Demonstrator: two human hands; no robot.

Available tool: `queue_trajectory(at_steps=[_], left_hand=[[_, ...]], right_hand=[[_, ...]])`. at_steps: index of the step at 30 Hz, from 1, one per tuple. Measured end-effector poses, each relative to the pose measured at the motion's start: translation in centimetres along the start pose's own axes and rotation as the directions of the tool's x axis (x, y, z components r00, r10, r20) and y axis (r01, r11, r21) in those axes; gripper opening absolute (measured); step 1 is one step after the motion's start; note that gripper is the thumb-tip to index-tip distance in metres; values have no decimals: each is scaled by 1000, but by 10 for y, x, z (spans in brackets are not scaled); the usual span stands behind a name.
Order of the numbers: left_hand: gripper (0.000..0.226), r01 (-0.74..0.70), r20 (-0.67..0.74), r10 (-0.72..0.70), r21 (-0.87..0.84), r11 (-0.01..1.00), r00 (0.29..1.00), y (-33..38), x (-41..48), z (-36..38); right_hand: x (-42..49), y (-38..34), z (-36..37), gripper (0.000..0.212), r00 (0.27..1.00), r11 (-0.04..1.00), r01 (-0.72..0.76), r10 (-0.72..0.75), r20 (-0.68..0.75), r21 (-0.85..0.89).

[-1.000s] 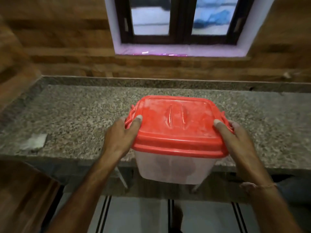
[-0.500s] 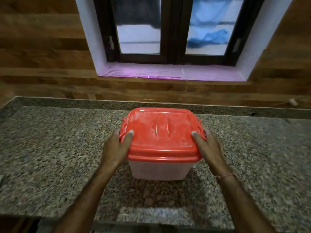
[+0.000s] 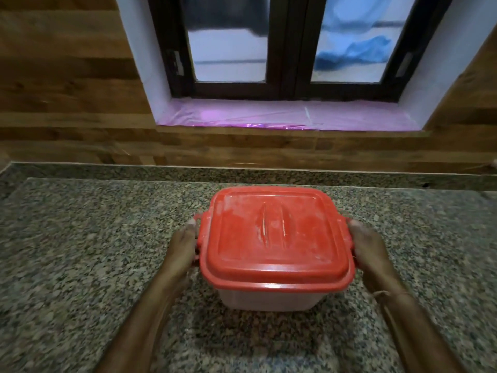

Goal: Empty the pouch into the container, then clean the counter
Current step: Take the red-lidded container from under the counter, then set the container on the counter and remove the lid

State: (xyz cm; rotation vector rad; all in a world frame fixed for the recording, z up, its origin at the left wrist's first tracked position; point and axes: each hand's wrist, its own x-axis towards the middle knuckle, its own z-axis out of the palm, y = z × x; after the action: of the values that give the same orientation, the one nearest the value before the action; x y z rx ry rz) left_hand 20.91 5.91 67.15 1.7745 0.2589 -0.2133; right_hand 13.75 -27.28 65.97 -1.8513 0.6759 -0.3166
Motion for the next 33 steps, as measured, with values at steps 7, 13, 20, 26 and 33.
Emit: queue_trajectory(at_steps=[7, 13, 20, 26, 33], left_hand=[[60, 57, 35, -53, -149, 987, 998, -25, 10, -18], [83, -193, 106, 188, 38, 980, 976, -12, -1, -2], [90, -156, 20, 155, 23, 988, 988, -18, 2, -2], [94, -195, 1, 195, -26, 981, 981, 1, -9, -4], [91, -298, -18, 298, -13, 954, 954, 32, -12, 1]], right_hand=[[-20, 4, 10, 39, 996, 978, -79, 84, -19, 194], [-57, -30, 22, 40, 993, 982, 69, -84, 80, 174], [-66, -44, 28, 39, 994, 959, 21, -50, 94, 281], [-69, -50, 28, 44, 995, 955, 12, -41, 91, 295], [-62, -60, 12, 57, 994, 961, 85, -98, 38, 261]])
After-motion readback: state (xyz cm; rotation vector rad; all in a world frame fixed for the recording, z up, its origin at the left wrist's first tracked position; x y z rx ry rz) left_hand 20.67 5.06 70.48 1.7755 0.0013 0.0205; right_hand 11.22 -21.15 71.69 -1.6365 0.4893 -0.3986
